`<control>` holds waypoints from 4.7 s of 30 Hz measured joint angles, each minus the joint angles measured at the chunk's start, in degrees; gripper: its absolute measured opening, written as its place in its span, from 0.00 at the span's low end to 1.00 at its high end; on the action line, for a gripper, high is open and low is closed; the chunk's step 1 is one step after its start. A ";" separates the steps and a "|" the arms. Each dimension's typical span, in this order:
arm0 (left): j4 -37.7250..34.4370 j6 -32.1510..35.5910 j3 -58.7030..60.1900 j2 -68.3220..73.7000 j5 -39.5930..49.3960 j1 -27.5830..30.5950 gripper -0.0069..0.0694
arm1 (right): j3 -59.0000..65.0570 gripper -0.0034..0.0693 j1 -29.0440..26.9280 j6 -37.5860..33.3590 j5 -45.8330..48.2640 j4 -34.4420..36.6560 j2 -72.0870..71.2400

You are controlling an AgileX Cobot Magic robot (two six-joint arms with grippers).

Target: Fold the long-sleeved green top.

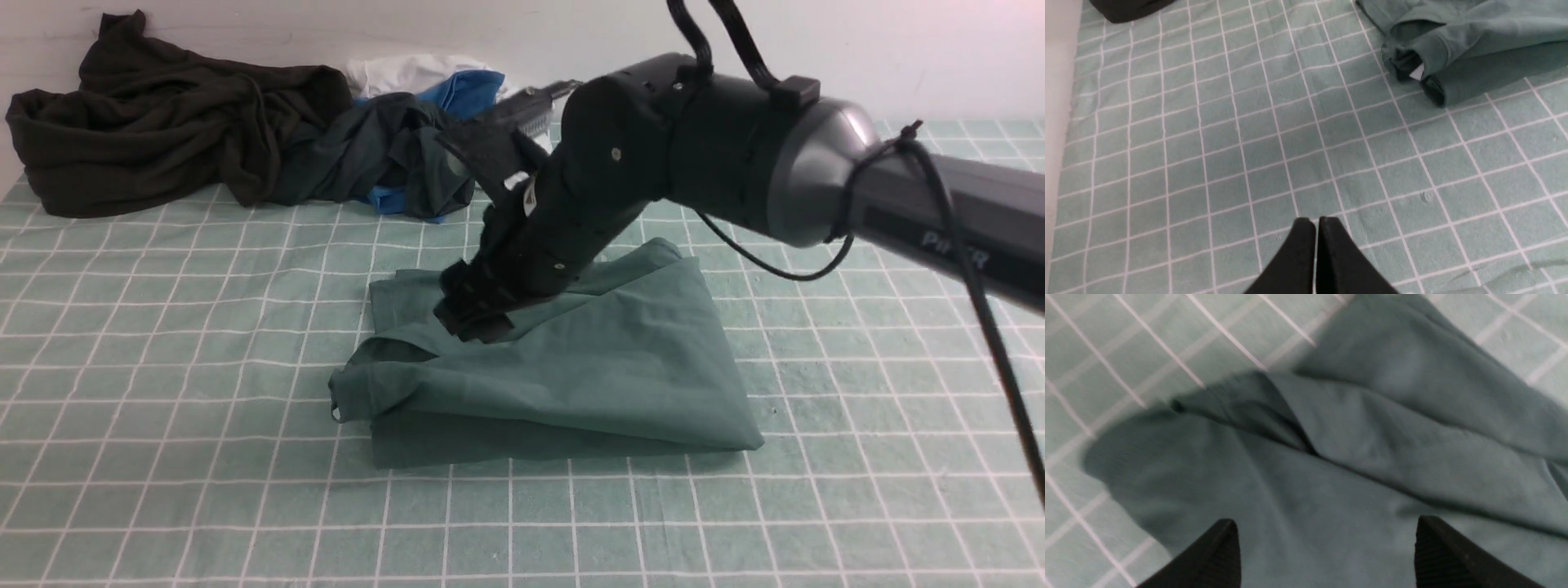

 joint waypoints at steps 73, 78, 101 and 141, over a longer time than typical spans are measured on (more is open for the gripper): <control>-0.17 -0.51 6.24 0.00 -1.18 0.00 0.09 | 96.04 0.03 -30.76 4.65 -51.15 1.99 -104.31; -0.17 -0.51 6.24 0.00 -1.18 0.00 0.09 | 102.64 0.03 -39.82 10.71 -46.48 -1.88 -113.06; -0.17 -0.51 6.24 0.00 -1.18 0.00 0.09 | 103.46 0.03 -42.78 11.86 -33.95 -4.21 -118.25; 0.16 -0.51 25.00 -11.18 -34.46 1.95 0.09 | 103.46 0.03 -42.78 11.86 -33.88 -4.28 -118.25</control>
